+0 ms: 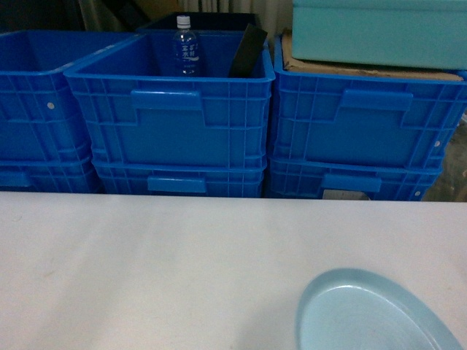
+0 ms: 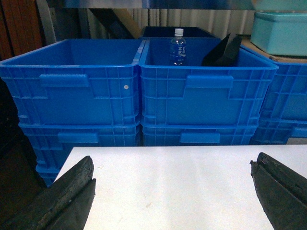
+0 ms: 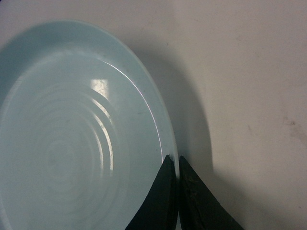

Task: Place blue tray on left shelf second layer neatly

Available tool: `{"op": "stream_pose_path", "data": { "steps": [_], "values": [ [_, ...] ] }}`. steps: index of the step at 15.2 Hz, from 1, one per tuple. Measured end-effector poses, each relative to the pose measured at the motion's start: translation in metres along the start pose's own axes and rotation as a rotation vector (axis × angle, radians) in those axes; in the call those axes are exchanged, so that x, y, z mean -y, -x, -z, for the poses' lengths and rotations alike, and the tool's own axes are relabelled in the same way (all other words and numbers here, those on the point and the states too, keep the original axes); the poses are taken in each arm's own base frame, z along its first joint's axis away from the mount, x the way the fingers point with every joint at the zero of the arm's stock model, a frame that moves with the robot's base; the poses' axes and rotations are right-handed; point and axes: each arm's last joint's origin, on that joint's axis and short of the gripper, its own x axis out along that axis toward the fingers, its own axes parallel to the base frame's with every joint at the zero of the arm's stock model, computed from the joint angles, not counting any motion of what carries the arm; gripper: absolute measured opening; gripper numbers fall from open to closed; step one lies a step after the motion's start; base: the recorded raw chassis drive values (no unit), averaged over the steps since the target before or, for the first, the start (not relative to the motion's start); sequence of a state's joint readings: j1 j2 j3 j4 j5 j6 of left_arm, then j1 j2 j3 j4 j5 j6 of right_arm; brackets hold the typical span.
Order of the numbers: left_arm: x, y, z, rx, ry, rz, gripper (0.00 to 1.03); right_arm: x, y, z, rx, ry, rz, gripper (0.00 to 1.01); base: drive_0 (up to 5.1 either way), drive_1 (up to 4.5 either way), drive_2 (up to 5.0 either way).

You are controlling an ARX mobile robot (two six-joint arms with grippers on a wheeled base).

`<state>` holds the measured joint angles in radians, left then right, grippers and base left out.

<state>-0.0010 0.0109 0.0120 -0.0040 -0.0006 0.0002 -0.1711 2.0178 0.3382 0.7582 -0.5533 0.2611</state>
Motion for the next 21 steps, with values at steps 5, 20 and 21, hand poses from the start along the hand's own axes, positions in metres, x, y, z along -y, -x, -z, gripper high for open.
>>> {"op": "stream_pose_path", "data": {
  "steps": [5,20,21],
  "values": [
    [0.000,0.000,0.000,0.000,0.000,0.000,0.98,-0.056,0.039,-0.062,0.144,0.158,-0.002,0.02,0.0,0.00,0.0],
    [0.000,0.000,0.000,0.000,0.000,0.000,0.98,-0.137,0.153,-0.064,0.689,0.517,0.060,0.02,0.0,0.00,0.0],
    [0.000,0.000,0.000,0.000,0.000,0.000,0.98,-0.138,0.155,-0.065,0.708,0.522,0.054,0.02,0.0,0.00,0.0]
  ]
}}
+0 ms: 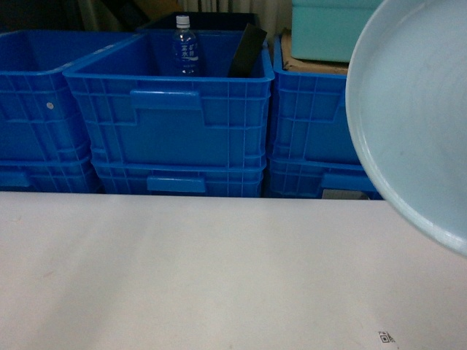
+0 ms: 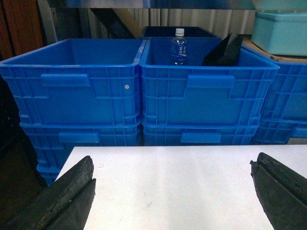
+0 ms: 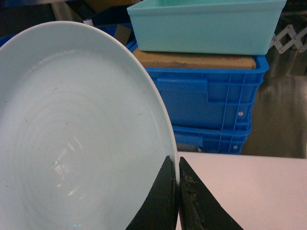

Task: Place blue tray on left shelf second layer neatly

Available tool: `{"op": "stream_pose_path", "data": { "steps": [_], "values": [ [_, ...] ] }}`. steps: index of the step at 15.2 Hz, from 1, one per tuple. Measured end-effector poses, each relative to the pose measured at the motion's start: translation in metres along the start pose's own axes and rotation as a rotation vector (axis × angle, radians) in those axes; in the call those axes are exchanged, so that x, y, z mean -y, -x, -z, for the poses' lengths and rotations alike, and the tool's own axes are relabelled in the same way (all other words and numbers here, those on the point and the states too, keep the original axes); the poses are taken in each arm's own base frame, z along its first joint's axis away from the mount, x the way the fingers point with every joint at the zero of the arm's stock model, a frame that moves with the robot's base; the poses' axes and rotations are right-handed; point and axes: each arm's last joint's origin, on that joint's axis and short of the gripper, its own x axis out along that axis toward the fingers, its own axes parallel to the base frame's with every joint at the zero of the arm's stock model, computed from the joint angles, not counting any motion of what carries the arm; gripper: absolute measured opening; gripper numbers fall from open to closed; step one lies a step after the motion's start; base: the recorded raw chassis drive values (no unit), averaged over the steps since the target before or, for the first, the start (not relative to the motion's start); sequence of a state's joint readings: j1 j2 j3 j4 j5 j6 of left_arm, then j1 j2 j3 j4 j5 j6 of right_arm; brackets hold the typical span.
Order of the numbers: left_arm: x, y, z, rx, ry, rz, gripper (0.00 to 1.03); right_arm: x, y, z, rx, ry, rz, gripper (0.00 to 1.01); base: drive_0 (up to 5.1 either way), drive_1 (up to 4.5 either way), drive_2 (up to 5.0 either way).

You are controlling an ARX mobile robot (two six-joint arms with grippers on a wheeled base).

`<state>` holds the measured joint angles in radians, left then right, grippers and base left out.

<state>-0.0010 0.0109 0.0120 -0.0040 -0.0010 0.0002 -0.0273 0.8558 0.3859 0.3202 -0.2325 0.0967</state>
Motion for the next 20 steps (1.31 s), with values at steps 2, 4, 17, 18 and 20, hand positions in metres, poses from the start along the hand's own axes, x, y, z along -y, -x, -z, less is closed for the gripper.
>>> {"op": "stream_pose_path", "data": {
  "steps": [2,4,17,18,20],
  "values": [
    [0.000,0.000,0.000,0.000,0.000,0.000,0.98,0.000,0.001,-0.005,0.053,0.011,0.011,0.02,0.0,0.00,0.0],
    [0.000,0.000,0.000,0.000,0.000,0.000,0.98,0.002,0.002,-0.004,0.116,0.019,0.063,0.02,0.0,0.00,0.0],
    [0.000,0.000,0.000,0.000,0.000,0.000,0.98,0.008,-0.001,0.015,0.056,-0.002,0.114,0.02,0.0,0.00,0.0],
    [0.000,0.000,0.000,0.000,0.000,0.000,0.98,0.013,0.001,0.011,0.068,-0.022,0.110,0.02,0.0,0.00,0.0],
    [0.000,0.000,0.000,0.000,0.000,0.000,0.98,0.012,0.005,0.006,0.103,-0.029,0.102,0.02,0.0,0.00,0.0]
  ]
}}
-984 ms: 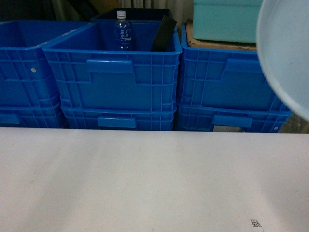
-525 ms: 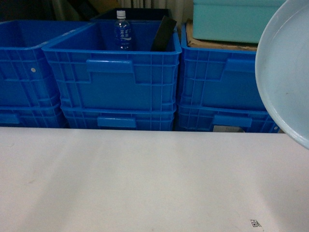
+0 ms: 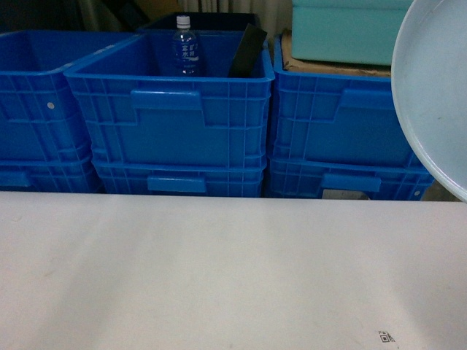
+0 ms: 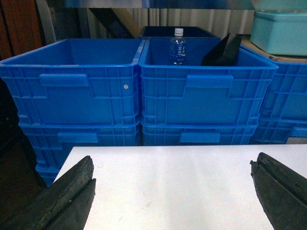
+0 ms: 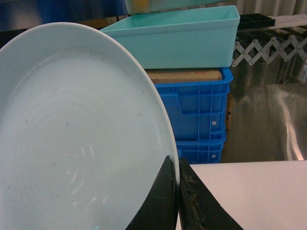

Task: Place blue tray on left shelf second layer neatly

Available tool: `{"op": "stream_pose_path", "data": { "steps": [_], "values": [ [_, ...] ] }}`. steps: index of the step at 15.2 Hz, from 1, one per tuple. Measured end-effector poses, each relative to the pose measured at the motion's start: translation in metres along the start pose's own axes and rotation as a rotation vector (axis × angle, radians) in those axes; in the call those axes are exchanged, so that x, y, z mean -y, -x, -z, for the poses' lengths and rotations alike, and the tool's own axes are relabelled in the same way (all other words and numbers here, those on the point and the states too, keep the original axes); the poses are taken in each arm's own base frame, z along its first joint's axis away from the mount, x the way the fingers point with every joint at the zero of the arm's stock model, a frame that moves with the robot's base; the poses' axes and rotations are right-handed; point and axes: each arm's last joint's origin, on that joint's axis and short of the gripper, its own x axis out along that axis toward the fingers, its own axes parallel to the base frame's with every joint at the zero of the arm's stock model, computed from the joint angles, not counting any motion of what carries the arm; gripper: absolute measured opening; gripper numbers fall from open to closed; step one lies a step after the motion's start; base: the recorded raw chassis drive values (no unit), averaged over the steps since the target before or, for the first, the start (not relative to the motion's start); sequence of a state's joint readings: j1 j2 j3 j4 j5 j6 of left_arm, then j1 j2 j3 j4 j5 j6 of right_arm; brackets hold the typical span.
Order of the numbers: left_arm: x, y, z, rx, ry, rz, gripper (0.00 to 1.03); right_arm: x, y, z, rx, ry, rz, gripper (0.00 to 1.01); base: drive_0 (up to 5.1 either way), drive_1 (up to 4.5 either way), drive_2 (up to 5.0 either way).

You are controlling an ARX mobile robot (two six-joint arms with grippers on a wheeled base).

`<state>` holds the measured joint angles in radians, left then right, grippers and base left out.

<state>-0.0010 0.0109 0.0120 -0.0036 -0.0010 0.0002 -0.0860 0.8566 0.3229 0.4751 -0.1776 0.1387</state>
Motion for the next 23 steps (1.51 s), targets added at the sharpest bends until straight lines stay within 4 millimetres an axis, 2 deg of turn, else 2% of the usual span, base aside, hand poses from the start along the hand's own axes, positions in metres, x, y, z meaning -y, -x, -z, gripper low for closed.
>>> {"op": "stream_pose_path", "data": {
  "steps": [3,6,21,23],
  "values": [
    [0.0000,0.0000,0.0000,0.000,0.000,0.000,0.98,0.0001,-0.0001,0.0002,-0.002,-0.001,0.000,0.02,0.0,0.00,0.0],
    [-0.0001,0.0000,0.0003,-0.003,0.000,-0.002,0.98,-0.0004,-0.0002,0.0001,-0.002,-0.003,-0.009,0.02,4.8,-2.61,-2.6],
    [0.0000,0.0000,0.0000,0.000,0.000,0.000,0.98,0.0004,-0.0008,0.0006,-0.005,-0.004,0.000,0.02,3.4,-4.04,-4.0],
    [0.0000,0.0000,0.0001,-0.001,0.000,0.002,0.98,0.0004,-0.0008,0.0008,-0.008,-0.004,0.001,0.02,-1.4,-1.37,-1.4]
  ]
}}
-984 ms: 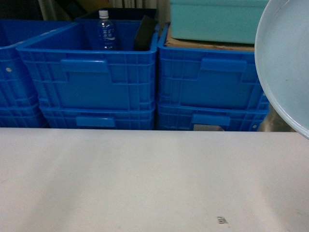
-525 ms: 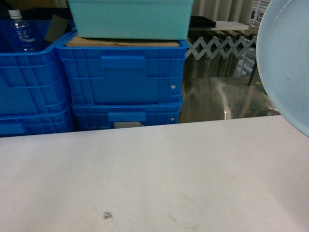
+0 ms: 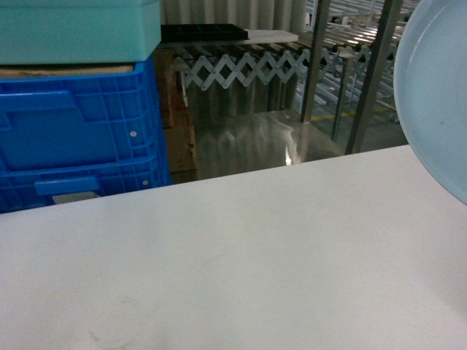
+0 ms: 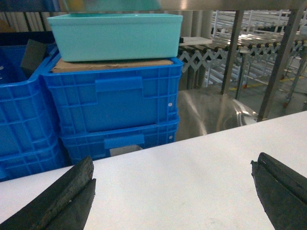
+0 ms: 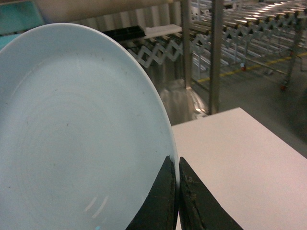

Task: Place blue tray on left shelf second layer neatly

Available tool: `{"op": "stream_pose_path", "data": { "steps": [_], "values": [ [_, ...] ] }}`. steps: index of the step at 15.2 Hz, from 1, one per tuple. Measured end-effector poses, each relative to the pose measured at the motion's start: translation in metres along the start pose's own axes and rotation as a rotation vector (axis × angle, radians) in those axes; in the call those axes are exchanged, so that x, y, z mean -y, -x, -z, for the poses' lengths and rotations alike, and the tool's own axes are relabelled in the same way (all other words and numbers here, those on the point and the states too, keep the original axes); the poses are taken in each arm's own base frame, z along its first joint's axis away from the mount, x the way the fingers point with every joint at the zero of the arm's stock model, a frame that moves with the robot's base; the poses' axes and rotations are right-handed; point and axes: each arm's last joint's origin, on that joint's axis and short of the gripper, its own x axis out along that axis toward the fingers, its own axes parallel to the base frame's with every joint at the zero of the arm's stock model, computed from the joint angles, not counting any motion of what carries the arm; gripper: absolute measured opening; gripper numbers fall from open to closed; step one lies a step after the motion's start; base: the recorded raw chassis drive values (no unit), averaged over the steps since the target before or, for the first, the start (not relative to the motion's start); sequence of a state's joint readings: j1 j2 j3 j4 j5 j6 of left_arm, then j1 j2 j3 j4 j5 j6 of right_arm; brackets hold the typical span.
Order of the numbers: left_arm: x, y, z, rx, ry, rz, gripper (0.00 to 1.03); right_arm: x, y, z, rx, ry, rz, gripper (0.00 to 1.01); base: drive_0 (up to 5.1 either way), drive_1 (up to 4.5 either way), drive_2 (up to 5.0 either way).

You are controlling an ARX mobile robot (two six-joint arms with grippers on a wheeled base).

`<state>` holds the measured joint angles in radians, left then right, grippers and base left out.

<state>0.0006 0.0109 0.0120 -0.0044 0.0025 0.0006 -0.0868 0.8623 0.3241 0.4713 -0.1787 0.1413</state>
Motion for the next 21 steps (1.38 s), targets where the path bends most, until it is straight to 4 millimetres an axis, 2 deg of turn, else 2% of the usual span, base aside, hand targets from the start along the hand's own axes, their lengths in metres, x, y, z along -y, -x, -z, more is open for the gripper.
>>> {"op": "stream_pose_path", "data": {
  "steps": [5,21],
  "values": [
    [-0.0001,0.0000,0.0000,0.000,0.000,-0.006,0.98,0.0006,0.0003,-0.0010,0.008,0.001,0.002,0.02,-1.6,-1.59,-1.6],
    [0.0001,0.0000,-0.0001,0.002,0.000,-0.002,0.98,-0.0003,-0.0002,-0.0002,-0.001,0.000,-0.003,0.02,2.8,-2.56,-5.8]
  ]
}}
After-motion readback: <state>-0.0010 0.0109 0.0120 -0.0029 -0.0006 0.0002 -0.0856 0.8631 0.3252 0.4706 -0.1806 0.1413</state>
